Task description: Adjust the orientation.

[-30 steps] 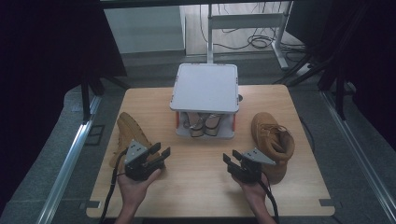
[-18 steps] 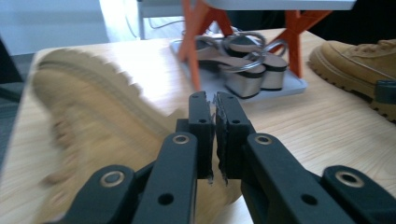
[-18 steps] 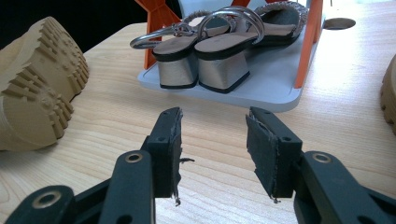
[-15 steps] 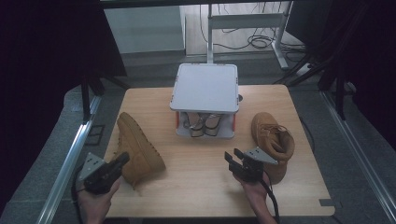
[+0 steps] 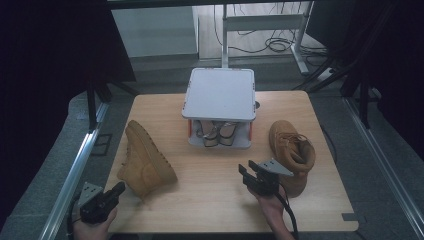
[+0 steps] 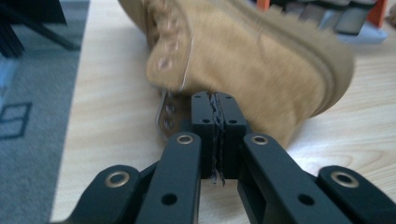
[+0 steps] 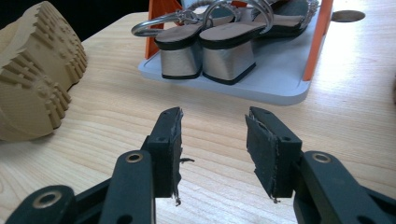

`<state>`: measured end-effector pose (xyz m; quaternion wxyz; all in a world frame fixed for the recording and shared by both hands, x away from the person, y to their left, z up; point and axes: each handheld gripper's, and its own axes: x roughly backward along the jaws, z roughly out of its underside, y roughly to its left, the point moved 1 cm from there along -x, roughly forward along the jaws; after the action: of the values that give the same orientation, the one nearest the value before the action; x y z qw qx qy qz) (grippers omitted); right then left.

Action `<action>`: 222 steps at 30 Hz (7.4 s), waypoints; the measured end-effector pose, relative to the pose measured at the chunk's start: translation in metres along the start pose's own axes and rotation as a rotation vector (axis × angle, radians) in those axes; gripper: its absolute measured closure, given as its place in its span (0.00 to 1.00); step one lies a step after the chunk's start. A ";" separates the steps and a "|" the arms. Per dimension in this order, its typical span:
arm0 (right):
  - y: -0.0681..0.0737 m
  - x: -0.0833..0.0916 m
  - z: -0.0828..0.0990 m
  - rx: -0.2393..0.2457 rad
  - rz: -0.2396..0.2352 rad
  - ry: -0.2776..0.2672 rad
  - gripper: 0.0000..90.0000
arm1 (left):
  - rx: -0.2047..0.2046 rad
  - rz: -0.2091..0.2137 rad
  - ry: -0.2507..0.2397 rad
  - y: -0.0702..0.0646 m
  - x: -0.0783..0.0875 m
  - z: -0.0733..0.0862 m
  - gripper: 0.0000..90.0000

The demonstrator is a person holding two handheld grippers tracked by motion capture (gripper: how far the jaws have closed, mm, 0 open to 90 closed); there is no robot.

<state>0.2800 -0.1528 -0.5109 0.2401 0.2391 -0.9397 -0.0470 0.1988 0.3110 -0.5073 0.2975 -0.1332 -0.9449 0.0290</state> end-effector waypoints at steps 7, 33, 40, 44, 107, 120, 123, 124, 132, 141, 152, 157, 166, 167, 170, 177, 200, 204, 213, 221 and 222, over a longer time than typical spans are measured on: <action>-0.002 0.000 0.001 -0.003 0.005 0.002 0.61 | 0.001 0.020 0.047 0.000 -0.022 0.004 0.98; -0.004 0.000 0.002 -0.002 0.017 0.004 0.61 | 0.002 0.065 0.057 -0.003 -0.027 0.001 0.99; -0.004 -0.001 0.003 0.004 0.023 0.004 0.60 | 0.003 0.070 0.046 -0.006 -0.026 -0.002 0.99; -0.005 0.000 0.003 0.001 0.026 0.003 0.60 | 0.001 0.074 0.041 -0.007 -0.025 -0.004 0.99; -0.020 0.000 0.008 -0.003 0.098 -0.007 0.57 | -0.101 0.271 -0.024 -0.089 -0.083 -0.114 0.98; -0.022 0.004 0.007 -0.023 0.080 -0.018 0.57 | -0.133 0.284 -0.112 -0.111 -0.060 -0.113 0.96; -0.023 0.004 0.007 -0.023 0.085 -0.019 0.57 | -0.147 0.302 -0.128 -0.119 -0.053 -0.102 0.97; -0.022 0.004 0.007 -0.026 0.085 -0.016 0.57 | -0.148 0.308 -0.130 -0.121 -0.053 -0.098 0.97; -0.021 0.003 0.008 -0.021 0.085 -0.011 0.57 | -0.205 0.331 -0.036 -0.156 -0.090 -0.070 0.97; -0.020 0.002 0.010 -0.022 0.078 -0.005 0.57 | -0.137 0.284 -0.042 -0.159 -0.133 -0.069 0.98; -0.020 0.003 0.010 -0.031 0.064 0.001 0.57 | -0.141 0.237 -0.032 -0.149 -0.144 -0.071 1.00; -0.021 0.006 0.010 -0.032 0.065 -0.002 0.57 | -0.137 0.264 -0.026 -0.135 -0.133 -0.067 1.00; -0.028 0.010 0.009 -0.056 0.074 -0.013 0.57 | -0.105 0.219 -0.027 -0.085 -0.100 -0.053 1.00; -0.029 0.010 0.008 -0.055 0.075 -0.014 0.57 | -0.094 0.222 -0.026 -0.078 -0.096 -0.052 1.00; -0.029 0.010 0.008 -0.056 0.078 -0.018 0.57 | -0.063 0.203 -0.030 -0.061 -0.087 -0.049 1.00; -0.031 0.012 0.007 -0.045 0.087 -0.025 0.57 | -0.017 0.158 -0.029 -0.037 -0.081 -0.050 0.99; -0.032 0.016 0.005 -0.054 0.073 -0.030 0.57 | -0.022 0.173 -0.030 -0.032 -0.076 -0.049 0.95; -0.031 0.019 0.003 -0.041 0.041 -0.040 0.59 | -0.046 0.184 -0.065 -0.040 -0.068 -0.052 0.93; -0.030 0.024 0.003 -0.005 0.013 -0.037 0.59 | -0.084 0.201 -0.049 -0.056 -0.067 -0.052 0.65; -0.025 0.025 0.001 0.018 -0.027 -0.024 0.64 | -0.093 0.249 -0.040 -0.058 -0.066 -0.052 0.49; -0.024 0.026 0.001 0.021 -0.029 -0.019 0.66 | -0.094 0.253 -0.037 -0.058 -0.067 -0.052 0.48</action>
<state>0.2699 -0.1862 -0.5056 0.2281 0.2548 -0.9387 -0.0430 0.2671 0.2360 -0.4940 0.2673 -0.2648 -0.9262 0.0244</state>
